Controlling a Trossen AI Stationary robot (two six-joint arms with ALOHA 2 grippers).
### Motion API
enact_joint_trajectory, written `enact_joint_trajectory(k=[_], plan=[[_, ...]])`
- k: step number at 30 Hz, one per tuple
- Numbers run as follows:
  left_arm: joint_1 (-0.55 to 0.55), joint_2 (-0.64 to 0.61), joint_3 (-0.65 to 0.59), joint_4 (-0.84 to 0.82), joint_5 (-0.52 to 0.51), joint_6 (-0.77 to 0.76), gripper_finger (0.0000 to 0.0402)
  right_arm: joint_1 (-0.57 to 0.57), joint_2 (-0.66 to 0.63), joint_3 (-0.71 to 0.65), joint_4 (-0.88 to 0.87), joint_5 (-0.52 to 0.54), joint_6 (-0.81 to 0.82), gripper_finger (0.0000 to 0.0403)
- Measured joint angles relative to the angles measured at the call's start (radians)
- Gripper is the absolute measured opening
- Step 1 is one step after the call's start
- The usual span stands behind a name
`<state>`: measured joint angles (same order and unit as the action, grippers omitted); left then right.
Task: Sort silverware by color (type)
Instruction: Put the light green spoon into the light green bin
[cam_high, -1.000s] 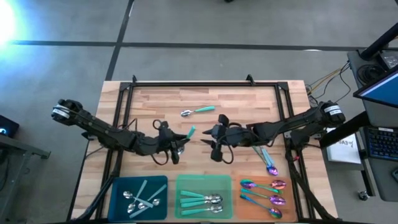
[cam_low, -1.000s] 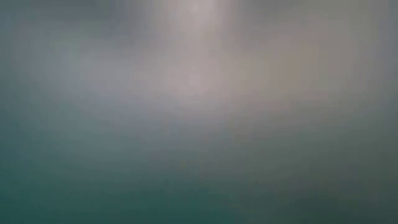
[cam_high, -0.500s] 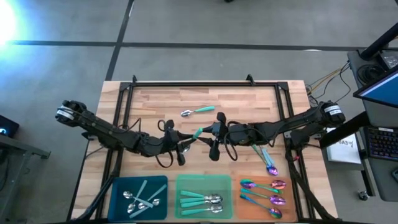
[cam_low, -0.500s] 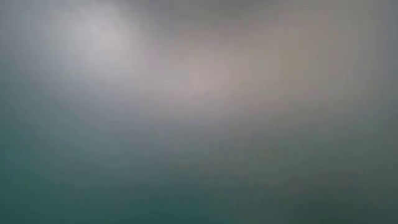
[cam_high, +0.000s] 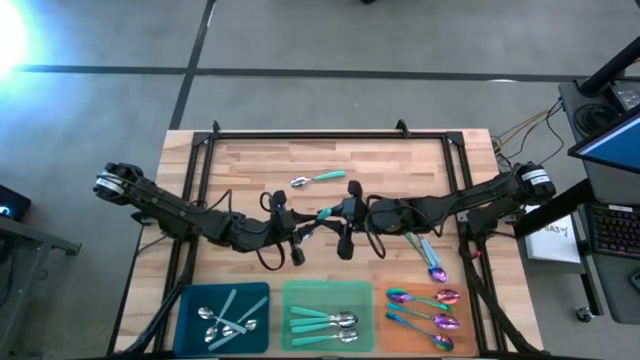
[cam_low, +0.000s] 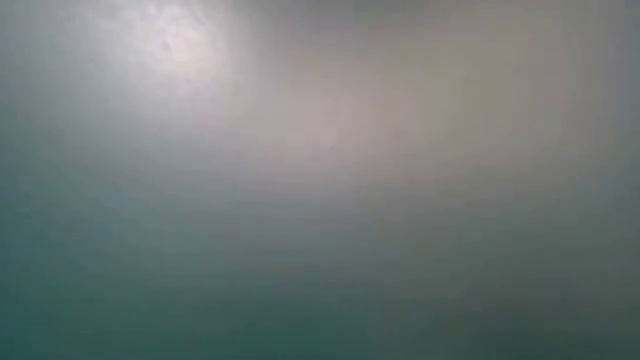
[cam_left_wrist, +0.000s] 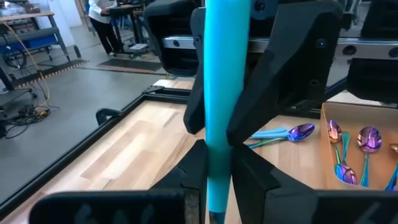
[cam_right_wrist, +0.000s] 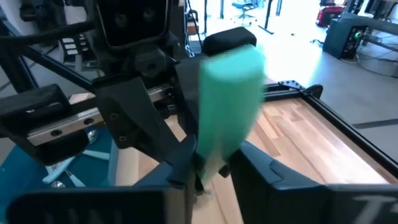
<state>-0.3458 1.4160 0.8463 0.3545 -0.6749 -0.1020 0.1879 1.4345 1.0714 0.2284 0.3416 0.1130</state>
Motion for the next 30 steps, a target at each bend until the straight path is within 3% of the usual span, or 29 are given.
enact_joint_trajectory(k=[6, 15, 19, 25, 27, 30], plan=[[-0.001, 0.001, 0.0, 0.005, -0.001, -0.016, 0.0041, -0.006, 0.0, 0.003, 0.014, -0.047, -0.037, 0.0058], [-0.007, -0.005, 0.021, -0.045, 0.008, -0.075, 0.0173, -0.006, 0.0, 0.067, -0.094, -0.048, -0.09, 0.0058], [-0.015, -0.007, 0.062, -0.202, 0.008, -0.087, 0.019, -0.006, -0.002, 0.115, -0.198, -0.034, -0.091, 0.0058], [-0.016, -0.007, 0.164, -0.532, 0.007, -0.207, 0.0183, -0.005, -0.004, 0.19, -0.414, -0.042, -0.026, 0.0058], [-0.016, -0.008, 0.187, -0.613, 0.006, -0.224, 0.0178, -0.004, -0.004, 0.206, -0.471, -0.097, 0.026, 0.0058], [-0.016, -0.008, 0.207, -0.729, 0.006, -0.254, 0.0173, 0.003, -0.004, 0.212, -0.503, -0.264, 0.129, 0.0058]])
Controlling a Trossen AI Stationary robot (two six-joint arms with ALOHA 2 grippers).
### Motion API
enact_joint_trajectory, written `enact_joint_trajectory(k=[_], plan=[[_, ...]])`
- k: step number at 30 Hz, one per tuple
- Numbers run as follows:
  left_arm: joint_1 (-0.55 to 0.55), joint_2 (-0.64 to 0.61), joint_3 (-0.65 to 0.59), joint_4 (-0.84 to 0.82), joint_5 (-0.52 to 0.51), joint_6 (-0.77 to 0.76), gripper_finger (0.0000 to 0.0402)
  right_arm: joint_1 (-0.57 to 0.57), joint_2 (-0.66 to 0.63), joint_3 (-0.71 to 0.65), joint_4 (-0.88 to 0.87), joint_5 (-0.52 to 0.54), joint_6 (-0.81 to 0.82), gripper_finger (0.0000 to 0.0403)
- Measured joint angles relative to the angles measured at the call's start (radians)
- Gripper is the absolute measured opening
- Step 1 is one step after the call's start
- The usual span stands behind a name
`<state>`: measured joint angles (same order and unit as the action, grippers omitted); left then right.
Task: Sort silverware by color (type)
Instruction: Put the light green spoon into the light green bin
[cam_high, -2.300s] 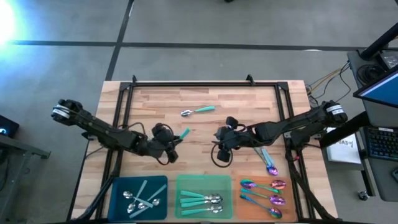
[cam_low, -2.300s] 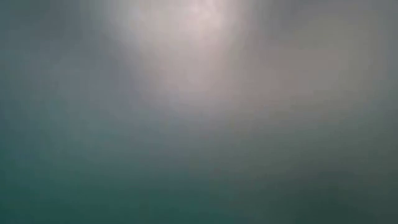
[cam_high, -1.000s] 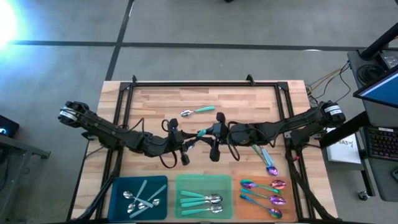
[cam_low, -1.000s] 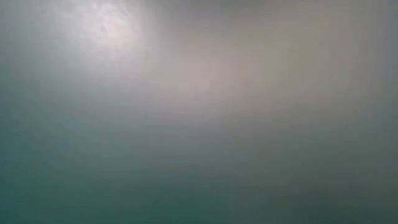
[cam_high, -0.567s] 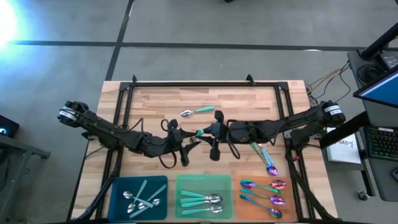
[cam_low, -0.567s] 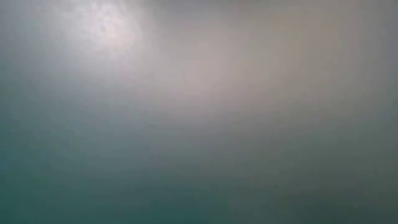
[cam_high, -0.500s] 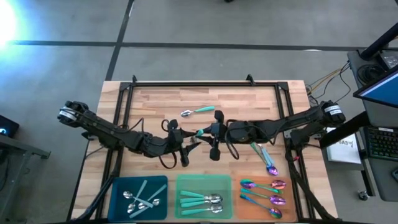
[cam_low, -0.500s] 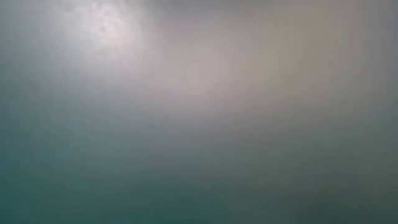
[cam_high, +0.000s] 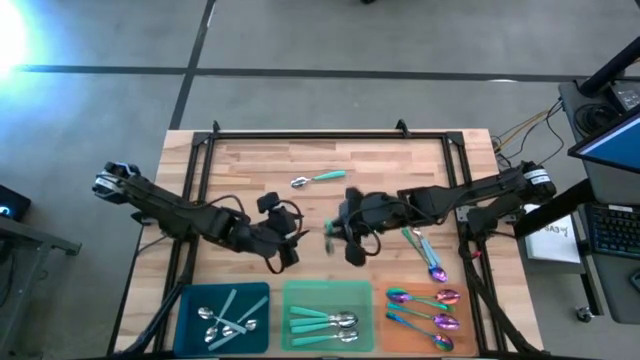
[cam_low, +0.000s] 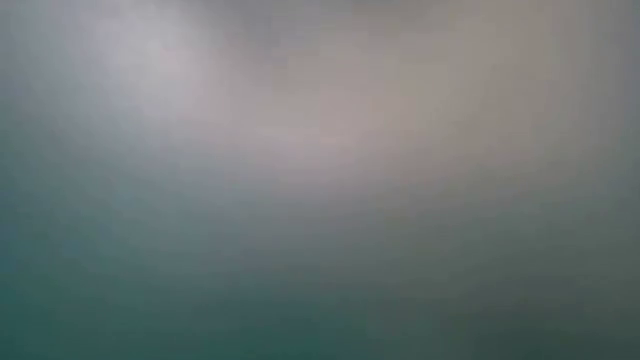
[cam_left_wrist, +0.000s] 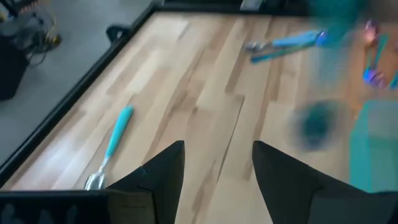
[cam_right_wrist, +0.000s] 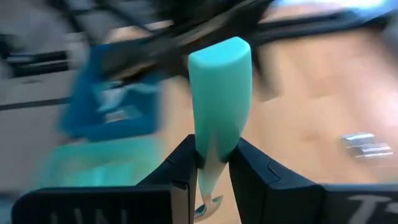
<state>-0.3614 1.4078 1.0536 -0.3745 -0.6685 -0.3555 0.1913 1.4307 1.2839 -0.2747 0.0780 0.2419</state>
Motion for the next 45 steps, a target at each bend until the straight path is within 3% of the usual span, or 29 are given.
enact_joint_trajectory(k=[3, 5, 16, 24, 36, 41, 45], plan=[[0.0, 0.0, 0.002, -0.073, -0.001, -0.053, 0.0171, 0.034, 0.0, -0.002, 0.003, -0.142, 0.092, 0.0058], [0.0, 0.0, 0.001, -0.115, 0.0, -0.078, 0.017, 0.07, 0.005, -0.002, 0.012, -0.172, 0.14, 0.0058], [0.003, 0.002, 0.0, -0.149, -0.002, -0.109, 0.017, 0.269, 0.133, 0.0, 0.137, -0.174, 0.195, 0.0058], [0.003, 0.002, 0.0, -0.152, -0.003, -0.136, 0.017, 0.289, 0.255, 0.029, 0.124, -0.186, 0.197, 0.0058], [0.003, 0.002, -0.001, -0.187, -0.002, -0.187, 0.017, 0.289, 0.299, 0.093, -0.046, -0.184, 0.2, 0.0061], [0.003, 0.002, -0.001, -0.197, -0.002, -0.187, 0.017, 0.289, 0.29, 0.105, -0.047, -0.189, 0.207, 0.0154], [0.003, 0.002, -0.001, -0.203, -0.002, -0.187, 0.017, 0.289, 0.275, 0.126, -0.164, -0.191, 0.224, 0.021]])
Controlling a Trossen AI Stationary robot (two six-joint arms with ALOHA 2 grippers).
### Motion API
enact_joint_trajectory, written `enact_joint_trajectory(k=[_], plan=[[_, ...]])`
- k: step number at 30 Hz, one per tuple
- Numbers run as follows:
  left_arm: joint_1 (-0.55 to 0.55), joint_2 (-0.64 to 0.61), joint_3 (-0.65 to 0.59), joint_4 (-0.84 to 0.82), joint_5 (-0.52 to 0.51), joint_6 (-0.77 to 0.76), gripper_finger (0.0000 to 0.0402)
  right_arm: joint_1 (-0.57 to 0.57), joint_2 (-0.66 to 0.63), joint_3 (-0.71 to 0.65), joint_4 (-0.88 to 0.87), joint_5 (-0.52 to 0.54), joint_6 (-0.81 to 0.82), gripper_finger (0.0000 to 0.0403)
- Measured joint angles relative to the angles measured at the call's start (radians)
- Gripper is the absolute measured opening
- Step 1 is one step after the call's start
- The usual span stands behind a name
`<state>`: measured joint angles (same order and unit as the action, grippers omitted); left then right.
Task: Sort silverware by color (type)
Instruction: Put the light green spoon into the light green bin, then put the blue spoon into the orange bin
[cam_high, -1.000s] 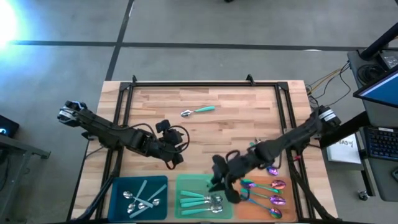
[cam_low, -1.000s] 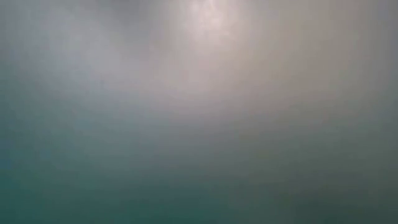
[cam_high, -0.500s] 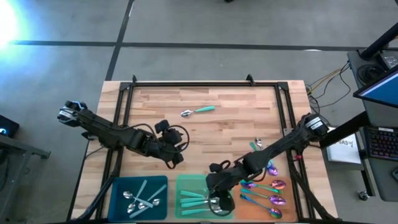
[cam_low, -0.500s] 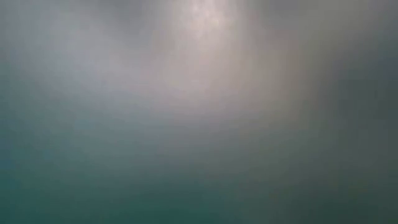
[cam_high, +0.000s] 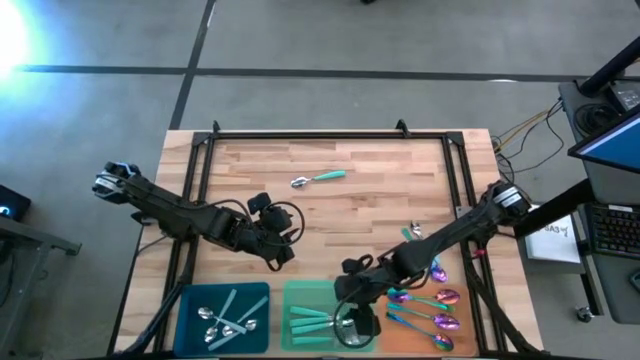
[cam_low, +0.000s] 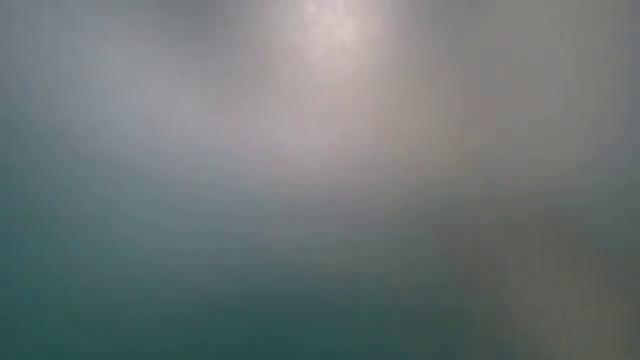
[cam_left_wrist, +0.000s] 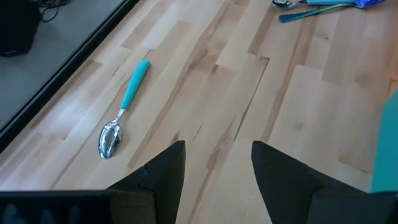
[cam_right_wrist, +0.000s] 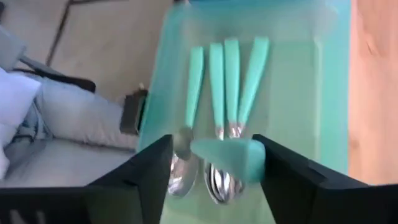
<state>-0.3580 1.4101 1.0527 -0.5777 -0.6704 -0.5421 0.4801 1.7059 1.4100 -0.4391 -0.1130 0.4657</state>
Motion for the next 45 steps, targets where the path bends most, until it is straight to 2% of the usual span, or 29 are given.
enact_joint_trajectory(k=[5, 11, 19, 22, 25, 27, 33, 39, 45], plan=[[0.0, 0.0, 0.0, -0.004, 0.0, 0.0, 0.017, 0.0, -0.019, 0.041, -0.2, 0.01, 0.036, 0.0226], [0.0, 0.0, 0.0, -0.015, 0.0, 0.008, 0.017, 0.0, -0.049, 0.044, -0.382, 0.027, 0.056, 0.0214], [0.0, 0.0, 0.0, -0.024, 0.0, 0.026, 0.017, 0.004, -0.058, 0.044, -0.531, 0.042, -0.012, 0.0202], [0.0, 0.0, 0.0, -0.024, 0.0, 0.026, 0.017, -0.001, -0.065, 0.044, -0.672, 0.141, -0.006, 0.02], [0.0, 0.0, 0.0, -0.024, 0.001, 0.026, 0.017, -0.009, -0.065, 0.042, -0.821, 0.335, 0.066, 0.02], [0.0, 0.0, 0.0, -0.024, 0.0, 0.026, 0.017, -0.03, -0.065, 0.041, -0.898, 0.418, 0.146, 0.02], [0.0, 0.0, 0.0, -0.026, 0.001, 0.035, 0.017, -0.134, -0.076, 0.009, -1.034, 0.423, 0.223, 0.02], [0.0, 0.0, 0.0, -0.057, 0.001, 0.018, 0.017, -0.235, -0.104, -0.08, -1.029, 0.392, 0.185, 0.02], [0.0, 0.0, 0.0, -0.111, 0.0, -0.042, 0.017, -0.289, -0.129, -0.201, -0.989, 0.355, 0.178, 0.02]])
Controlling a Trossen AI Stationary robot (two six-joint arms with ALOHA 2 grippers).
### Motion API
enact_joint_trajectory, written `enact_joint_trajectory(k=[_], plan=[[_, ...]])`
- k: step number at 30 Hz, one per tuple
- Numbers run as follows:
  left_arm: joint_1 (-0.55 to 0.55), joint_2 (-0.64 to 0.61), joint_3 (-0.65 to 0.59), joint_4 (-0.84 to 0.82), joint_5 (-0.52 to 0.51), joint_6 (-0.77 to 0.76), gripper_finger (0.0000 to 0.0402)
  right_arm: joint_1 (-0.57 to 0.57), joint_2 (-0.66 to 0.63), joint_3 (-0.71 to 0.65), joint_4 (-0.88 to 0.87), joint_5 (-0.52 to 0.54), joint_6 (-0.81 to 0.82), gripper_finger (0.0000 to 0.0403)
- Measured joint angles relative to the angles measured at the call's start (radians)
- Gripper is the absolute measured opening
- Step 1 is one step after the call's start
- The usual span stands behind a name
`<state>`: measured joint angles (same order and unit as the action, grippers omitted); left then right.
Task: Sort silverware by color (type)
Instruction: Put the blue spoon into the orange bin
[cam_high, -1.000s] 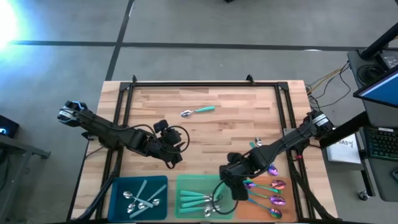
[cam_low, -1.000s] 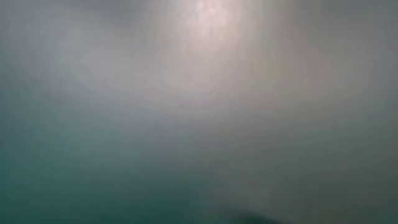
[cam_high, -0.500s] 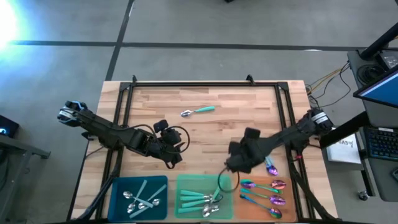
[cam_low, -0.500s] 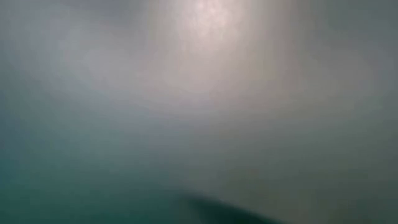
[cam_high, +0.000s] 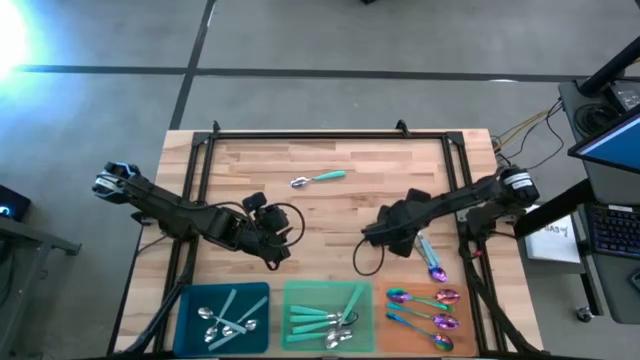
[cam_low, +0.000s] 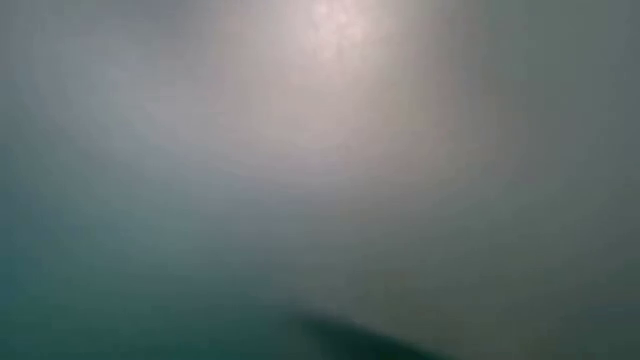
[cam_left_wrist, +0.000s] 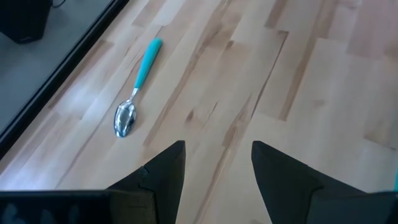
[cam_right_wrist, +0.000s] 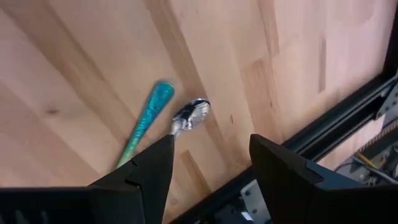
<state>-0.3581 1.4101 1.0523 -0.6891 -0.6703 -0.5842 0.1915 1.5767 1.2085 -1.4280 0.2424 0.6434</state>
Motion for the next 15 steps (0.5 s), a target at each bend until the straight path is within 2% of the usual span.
enact_joint_trajectory(k=[6, 15], plan=[[0.0, 0.0, 0.0, -0.004, 0.0, -0.012, 0.017, -0.013, -0.036, -0.16, 0.105, -0.023, 0.018, 0.0201], [0.001, 0.0, 0.0, -0.001, 0.0, -0.013, 0.017, -0.015, -0.091, -0.344, 0.311, -0.248, 0.056, 0.0201]])
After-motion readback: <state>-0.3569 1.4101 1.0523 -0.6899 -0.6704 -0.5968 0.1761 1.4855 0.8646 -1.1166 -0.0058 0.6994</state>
